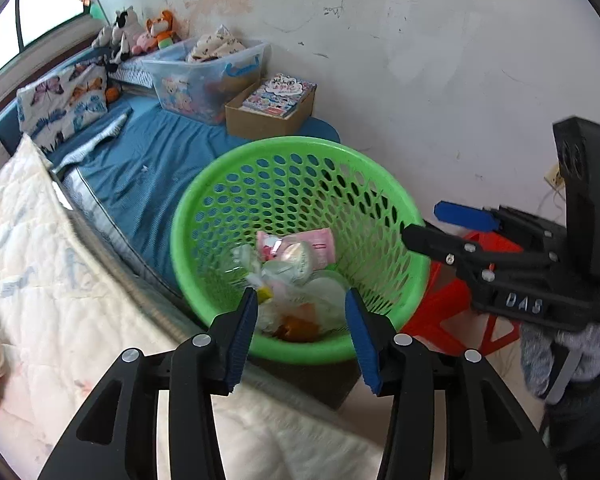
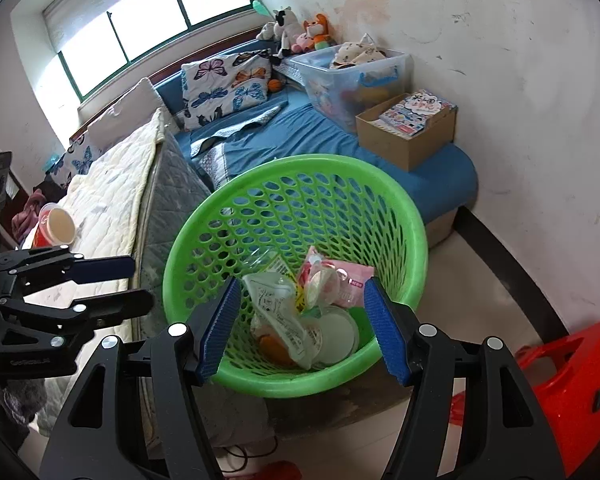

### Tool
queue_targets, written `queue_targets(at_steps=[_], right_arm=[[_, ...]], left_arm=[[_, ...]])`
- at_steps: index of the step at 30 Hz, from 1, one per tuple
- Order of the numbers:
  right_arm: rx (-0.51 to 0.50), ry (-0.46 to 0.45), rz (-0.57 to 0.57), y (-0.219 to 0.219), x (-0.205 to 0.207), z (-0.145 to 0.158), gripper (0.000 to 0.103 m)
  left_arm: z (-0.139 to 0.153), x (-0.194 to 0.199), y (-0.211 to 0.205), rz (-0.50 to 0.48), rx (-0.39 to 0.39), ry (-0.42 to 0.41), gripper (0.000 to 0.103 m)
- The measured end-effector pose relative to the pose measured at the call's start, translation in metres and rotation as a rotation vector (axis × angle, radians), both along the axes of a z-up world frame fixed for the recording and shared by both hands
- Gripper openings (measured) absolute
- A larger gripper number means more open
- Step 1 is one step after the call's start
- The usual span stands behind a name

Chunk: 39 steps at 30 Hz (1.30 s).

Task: Collect trash
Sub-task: 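Carry the orange peel over the green basket and open the left tool, then return the left tool to the mattress and grasp the red paper cup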

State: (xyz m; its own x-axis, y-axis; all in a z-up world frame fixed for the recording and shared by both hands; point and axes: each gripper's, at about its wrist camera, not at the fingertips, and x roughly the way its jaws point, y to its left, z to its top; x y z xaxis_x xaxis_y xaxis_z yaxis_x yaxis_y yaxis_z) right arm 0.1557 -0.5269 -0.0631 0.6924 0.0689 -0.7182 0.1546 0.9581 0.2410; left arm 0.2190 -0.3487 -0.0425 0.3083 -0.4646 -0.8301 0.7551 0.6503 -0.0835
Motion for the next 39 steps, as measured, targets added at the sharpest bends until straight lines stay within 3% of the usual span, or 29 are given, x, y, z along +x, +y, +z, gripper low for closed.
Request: queue_targets(at_steps=[7,19,25,28,32,39], right_arm=[[0.003,-0.006,0.032,0.016,0.0,0.003,0.065],[-0.02,-0.016,0.115,0.065,0.016,0.013,0.066],[-0.034,-0.018,0.166,0.095,0.03,0.018,0.066],[-0.036,-0.019,0.19,0.109,0.037,0.02,0.066],[-0.041,-0.016,0.217,0.125,0.047,0.02,0.066],[-0.053,-0.005,0.249,0.148,0.06,0.019,0.067]], left_arm=[[0.013,0.001,0.056,0.051,-0.003,-0.039,0.054],[0.026,0.027,0.188,0.291,0.004,-0.106,0.054],[0.033,0.041,0.249,0.375,0.05,-0.165,0.062],[0.035,0.054,0.271,0.392,0.095,-0.197,0.063],[0.033,0.069,0.293,0.387,0.142,-0.214,0.072],[0.014,0.093,0.302,0.326,0.259,-0.247,0.074]])
